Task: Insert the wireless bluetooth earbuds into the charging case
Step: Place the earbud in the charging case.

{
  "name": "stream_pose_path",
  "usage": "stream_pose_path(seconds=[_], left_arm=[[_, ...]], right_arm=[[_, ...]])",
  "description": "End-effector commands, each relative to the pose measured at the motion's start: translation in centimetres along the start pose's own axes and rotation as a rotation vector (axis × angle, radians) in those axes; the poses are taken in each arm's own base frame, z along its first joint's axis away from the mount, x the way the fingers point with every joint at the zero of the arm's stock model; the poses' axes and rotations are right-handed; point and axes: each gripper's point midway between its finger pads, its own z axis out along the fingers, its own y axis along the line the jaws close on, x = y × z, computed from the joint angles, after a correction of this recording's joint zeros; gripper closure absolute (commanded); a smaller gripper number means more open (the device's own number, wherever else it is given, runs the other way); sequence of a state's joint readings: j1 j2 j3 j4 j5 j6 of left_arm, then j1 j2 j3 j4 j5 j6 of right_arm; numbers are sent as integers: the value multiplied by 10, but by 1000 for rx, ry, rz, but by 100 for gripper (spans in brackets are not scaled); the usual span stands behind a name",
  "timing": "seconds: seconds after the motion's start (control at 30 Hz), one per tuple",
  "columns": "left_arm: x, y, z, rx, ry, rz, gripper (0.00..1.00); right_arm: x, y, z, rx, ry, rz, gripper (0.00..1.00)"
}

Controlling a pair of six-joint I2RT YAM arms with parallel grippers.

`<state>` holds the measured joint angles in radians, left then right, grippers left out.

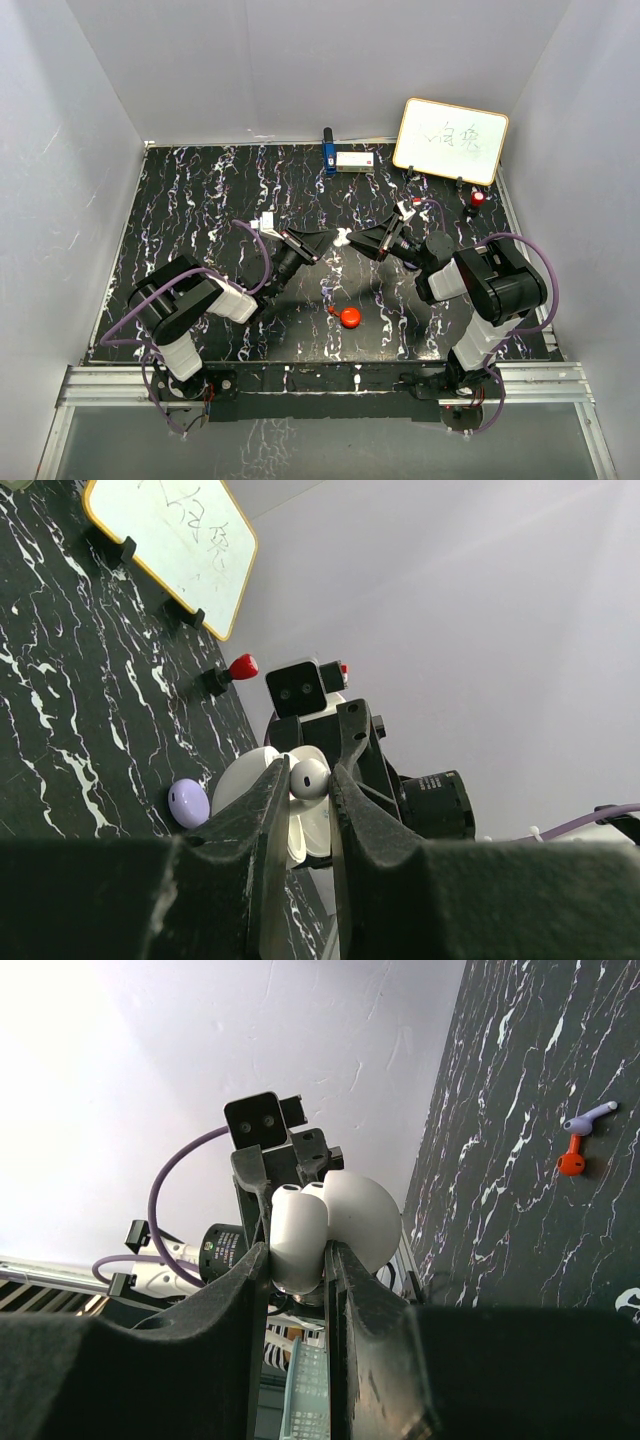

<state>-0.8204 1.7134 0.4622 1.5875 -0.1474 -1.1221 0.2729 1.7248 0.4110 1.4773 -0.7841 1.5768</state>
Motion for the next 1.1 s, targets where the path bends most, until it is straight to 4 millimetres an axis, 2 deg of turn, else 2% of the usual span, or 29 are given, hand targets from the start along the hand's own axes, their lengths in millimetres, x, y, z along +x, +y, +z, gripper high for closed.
stream_pose_path(seconds=[0.0,0.63,0.87,1.07], left_arm=[[-26,-49,-5,179,-101,-24,100],[-24,-46,-9,169,-94,-22,92],[-25,-46,-10,169,-94,-21,85],[-23,-45,-11,168,-88,-26,83]], right_arm=[[4,76,-4,-289,-5,-272,100],[0,76,-1,-293,-11,-263,100],[-1,75,0,-291,-11,-262,100],[-1,74,1,-288,-12,-259,100]])
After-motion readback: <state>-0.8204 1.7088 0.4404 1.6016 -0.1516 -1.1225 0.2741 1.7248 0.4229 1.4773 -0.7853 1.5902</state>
